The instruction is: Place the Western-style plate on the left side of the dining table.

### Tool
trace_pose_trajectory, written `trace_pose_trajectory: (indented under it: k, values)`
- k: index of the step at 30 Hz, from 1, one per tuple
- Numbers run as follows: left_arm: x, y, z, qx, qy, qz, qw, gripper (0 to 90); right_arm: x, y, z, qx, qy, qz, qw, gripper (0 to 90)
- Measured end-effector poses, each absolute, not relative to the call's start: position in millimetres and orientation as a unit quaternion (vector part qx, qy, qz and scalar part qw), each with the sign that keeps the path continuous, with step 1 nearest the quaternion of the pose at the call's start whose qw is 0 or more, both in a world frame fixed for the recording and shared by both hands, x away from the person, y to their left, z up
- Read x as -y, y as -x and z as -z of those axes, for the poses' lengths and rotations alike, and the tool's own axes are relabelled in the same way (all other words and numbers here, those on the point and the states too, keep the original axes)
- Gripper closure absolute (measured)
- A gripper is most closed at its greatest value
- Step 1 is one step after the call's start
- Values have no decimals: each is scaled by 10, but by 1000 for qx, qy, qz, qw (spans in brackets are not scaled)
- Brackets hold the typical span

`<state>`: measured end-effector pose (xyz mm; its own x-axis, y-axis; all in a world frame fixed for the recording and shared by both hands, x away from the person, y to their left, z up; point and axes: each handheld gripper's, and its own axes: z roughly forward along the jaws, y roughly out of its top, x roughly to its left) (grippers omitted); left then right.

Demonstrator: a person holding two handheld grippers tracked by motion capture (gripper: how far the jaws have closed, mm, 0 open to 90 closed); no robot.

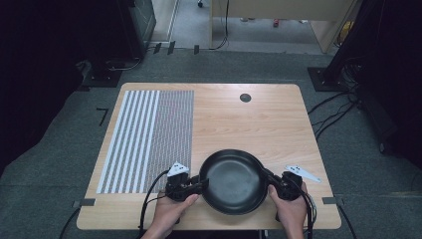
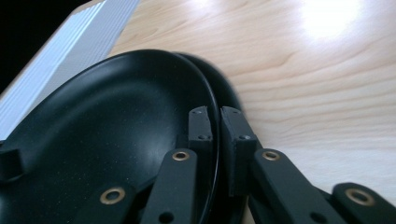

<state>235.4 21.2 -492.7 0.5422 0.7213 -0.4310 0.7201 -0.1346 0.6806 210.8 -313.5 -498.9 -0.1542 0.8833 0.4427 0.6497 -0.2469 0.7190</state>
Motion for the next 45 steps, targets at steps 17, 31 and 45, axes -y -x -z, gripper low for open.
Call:
trace_pose_trajectory:
  k: [17,31,45]
  values:
    - [-437,-2402,4800,-488,-743,5,458,668,3005,-2114,5069,-595,-636,-484,81,816]
    - [-492,-2436,4839,-475,-742,28,473,655,2944,-2119,5104,-583,-650,-483,66,775]
    - [-501,-2443,4878,-469,-744,21,475,673,2957,-2102,5067,-575,-654,-489,49,784]
